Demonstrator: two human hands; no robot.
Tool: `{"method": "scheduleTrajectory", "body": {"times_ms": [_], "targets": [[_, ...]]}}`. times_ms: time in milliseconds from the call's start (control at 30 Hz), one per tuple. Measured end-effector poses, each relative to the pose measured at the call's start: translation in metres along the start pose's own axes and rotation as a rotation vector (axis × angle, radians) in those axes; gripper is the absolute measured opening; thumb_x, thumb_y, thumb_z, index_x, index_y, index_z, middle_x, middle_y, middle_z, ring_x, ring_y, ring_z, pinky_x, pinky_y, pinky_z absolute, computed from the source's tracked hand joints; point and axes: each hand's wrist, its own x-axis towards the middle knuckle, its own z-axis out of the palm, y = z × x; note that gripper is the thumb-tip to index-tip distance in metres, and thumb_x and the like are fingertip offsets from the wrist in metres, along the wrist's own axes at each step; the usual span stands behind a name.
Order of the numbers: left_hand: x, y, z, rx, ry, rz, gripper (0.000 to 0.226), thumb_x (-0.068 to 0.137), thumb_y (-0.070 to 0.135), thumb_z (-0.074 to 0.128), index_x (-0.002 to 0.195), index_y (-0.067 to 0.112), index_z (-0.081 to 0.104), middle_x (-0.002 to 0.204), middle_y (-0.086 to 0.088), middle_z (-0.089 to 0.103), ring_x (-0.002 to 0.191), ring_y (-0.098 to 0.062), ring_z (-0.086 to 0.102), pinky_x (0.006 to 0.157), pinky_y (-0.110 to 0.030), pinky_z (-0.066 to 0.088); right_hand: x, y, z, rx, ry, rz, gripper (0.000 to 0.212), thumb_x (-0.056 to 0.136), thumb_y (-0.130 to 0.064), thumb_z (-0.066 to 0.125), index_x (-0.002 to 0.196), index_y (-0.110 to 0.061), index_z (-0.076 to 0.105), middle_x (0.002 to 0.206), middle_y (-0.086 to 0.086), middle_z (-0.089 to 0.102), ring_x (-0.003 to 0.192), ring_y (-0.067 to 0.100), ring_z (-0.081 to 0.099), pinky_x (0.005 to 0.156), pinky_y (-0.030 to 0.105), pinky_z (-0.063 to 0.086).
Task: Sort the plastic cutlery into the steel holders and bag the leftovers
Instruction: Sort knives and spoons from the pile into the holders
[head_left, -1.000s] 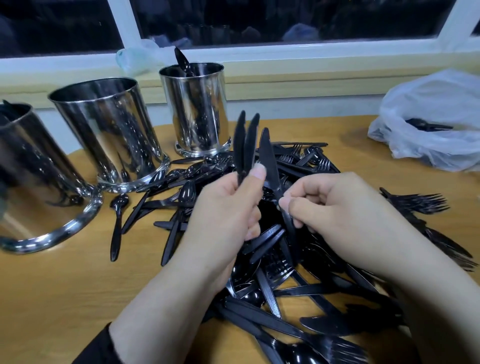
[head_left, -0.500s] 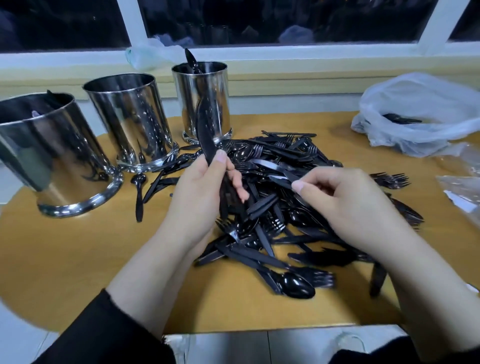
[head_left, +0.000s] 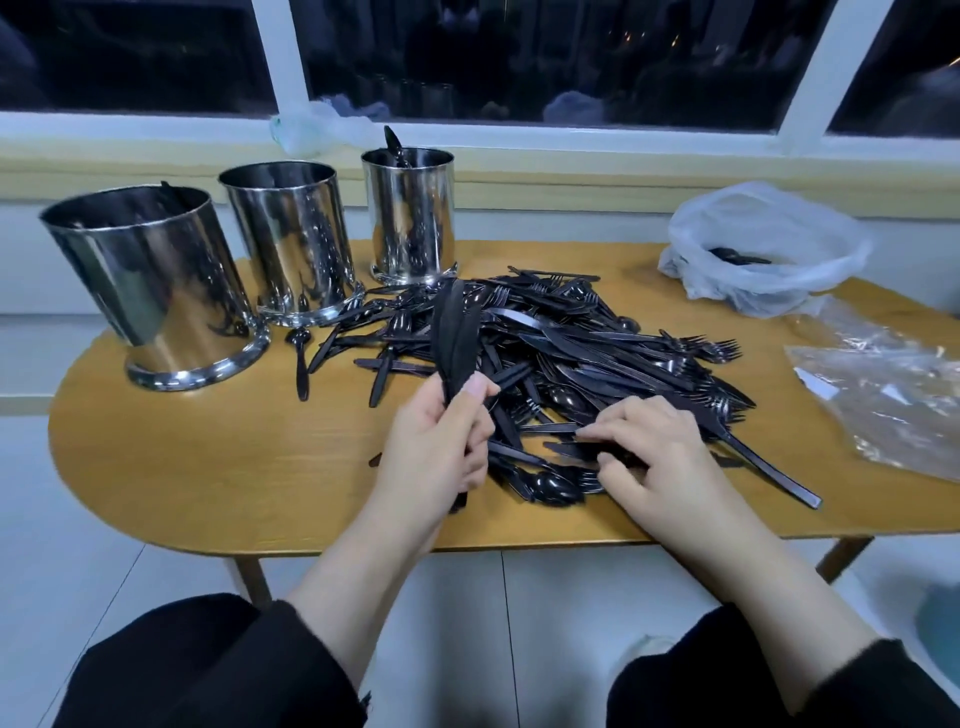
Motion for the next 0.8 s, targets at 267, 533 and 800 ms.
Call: {"method": "scheduleTrajectory", "body": {"times_ms": [267, 533, 800], "targets": [[0.0, -0.002, 0.002, 0.104, -0.095, -0.052, 0.022, 0.109, 0.029, 0.046, 0.105, 0.015, 0.062, 0.064, 0.001, 0.042, 0.047, -0.015, 0.029, 0.046, -0.026, 0.024, 0.003, 0.002, 0.005, -0.079, -0.029, 0.0, 0.025, 0.089, -0.022, 0.068, 0.112, -0.027, 0.073, 0.103, -0.015, 0.057, 0.106, 0.013, 0.048, 0.091, 0.033, 0.026], [0.003, -0.005, -0.002, 0.064, -0.099, -0.069, 0.019, 0.107, 0.032, 0.052, 0.103, 0.022, 0.067, 0.063, 0.003, 0.036, 0.051, -0.013, 0.025, 0.047, -0.029, 0.02, 0.025, -0.004, -0.003, -0.023, -0.085, 0.048, 0.007, 0.093, -0.03, 0.071, 0.1, -0.029, 0.073, 0.105, -0.018, 0.06, 0.106, 0.01, 0.05, 0.101, 0.043, 0.035], [0.004, -0.007, 0.0, 0.069, -0.105, -0.027, 0.023, 0.11, 0.025, 0.047, 0.109, 0.01, 0.065, 0.068, -0.004, 0.054, 0.053, -0.019, 0.044, 0.052, -0.033, 0.04, 0.057, -0.038, -0.038, 0.297, 0.129, 0.199, 0.015, 0.097, -0.034, 0.066, 0.082, -0.034, 0.067, 0.082, -0.013, 0.061, 0.074, -0.002, 0.054, 0.066, 0.007, 0.035]]}}
